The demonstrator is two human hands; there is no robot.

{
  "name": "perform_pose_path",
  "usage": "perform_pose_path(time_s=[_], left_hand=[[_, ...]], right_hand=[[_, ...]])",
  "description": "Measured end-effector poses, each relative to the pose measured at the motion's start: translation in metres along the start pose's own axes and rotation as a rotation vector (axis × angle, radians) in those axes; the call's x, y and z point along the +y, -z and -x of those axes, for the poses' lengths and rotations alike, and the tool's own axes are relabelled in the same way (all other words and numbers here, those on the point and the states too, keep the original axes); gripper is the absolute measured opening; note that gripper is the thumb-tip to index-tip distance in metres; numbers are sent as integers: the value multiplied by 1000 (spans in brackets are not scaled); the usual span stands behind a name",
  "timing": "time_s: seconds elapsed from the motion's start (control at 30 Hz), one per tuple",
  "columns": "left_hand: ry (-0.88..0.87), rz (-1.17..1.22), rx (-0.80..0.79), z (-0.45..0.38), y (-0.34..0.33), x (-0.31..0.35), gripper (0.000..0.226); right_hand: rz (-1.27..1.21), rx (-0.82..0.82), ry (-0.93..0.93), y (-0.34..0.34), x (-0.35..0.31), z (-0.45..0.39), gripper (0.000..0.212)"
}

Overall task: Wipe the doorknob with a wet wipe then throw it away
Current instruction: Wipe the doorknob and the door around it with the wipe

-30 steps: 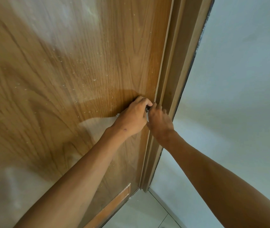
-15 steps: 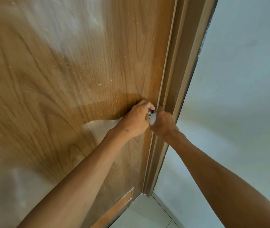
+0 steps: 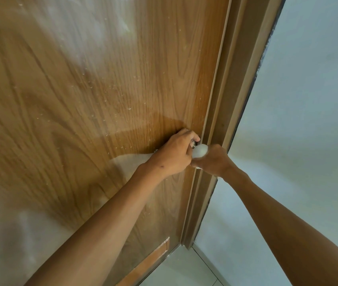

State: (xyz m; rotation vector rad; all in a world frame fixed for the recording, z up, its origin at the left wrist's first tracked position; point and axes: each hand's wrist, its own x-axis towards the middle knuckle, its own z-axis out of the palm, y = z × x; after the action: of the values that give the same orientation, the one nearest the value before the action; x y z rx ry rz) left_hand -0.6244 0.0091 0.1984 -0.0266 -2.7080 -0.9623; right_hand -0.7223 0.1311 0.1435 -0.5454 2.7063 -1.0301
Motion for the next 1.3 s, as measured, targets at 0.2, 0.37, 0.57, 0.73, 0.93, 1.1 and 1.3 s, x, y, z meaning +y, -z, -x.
perform_pose_path(time_s=[0.2, 0.37, 0.57, 0.73, 0.93, 1.1, 1.3], left_hand=[[0, -22, -26, -1, 2, -3, 31], [-40, -52, -48, -1, 1, -6, 33], [-92, -142, -133, 1, -3, -14, 39], [-187, -209, -102, 4, -9, -19, 41], [-264, -204, 42, 15, -22, -24, 38], [-289, -155, 99, 22, -32, -22, 31], [-195, 132, 78, 27, -45, -19, 23]], right_hand=[[110, -10, 56, 3, 2, 0, 67], [244, -21, 112, 10, 3, 0, 61], [355, -35, 98, 10, 1, -2, 63], [283, -64, 119, 14, 3, 3, 56], [202, -118, 180, 26, 3, 16, 47], [174, -174, 222, 33, 1, 31, 32], [109, -138, 278, 28, 4, 44, 21]])
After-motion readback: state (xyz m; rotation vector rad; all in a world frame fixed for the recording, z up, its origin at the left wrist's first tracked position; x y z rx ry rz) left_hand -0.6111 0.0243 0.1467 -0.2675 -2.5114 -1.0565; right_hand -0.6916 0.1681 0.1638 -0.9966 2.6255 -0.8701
